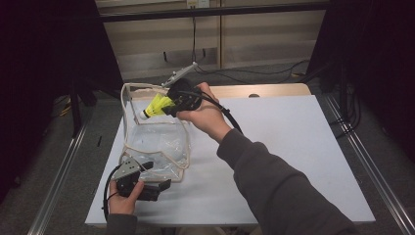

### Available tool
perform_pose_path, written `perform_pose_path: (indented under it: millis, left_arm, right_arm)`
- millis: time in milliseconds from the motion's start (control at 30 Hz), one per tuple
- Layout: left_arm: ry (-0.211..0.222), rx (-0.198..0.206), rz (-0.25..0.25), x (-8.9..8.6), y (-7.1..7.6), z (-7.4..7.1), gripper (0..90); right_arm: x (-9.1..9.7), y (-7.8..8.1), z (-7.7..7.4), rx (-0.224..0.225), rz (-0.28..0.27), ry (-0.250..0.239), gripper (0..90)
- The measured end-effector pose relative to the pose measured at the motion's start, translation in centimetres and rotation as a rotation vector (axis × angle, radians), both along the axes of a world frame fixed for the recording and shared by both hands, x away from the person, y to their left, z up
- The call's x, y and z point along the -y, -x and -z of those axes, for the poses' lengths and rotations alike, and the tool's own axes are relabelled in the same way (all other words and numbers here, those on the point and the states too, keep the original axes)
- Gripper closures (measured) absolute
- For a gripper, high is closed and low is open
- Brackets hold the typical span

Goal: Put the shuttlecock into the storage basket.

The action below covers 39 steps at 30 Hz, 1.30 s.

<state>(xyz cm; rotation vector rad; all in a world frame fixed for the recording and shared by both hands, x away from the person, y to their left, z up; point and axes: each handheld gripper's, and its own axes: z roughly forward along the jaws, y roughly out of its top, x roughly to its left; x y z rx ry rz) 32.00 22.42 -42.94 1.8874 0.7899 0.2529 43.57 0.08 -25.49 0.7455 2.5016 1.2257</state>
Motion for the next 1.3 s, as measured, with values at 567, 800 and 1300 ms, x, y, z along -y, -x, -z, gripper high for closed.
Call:
perform_pose_path:
  millis: [567,800,1300]
  left_arm:
    - [-0.006,-0.004,0.006,-0.1,0.0,0.0,1.8]
    - [-0.001,-0.005,0.004,-0.1,0.0,0.0,1.8]
    - [0.004,-0.003,0.002,-0.1,0.0,0.0,1.8]
  right_arm:
    - [-2.0,-0.5,0.1,0.001,-0.013,0.015,79.4]
    - [-2.6,-0.9,0.5,-0.006,-0.010,0.024,79.4]
    - [-3.8,-1.3,1.4,-0.007,-0.007,0.046,79.4]
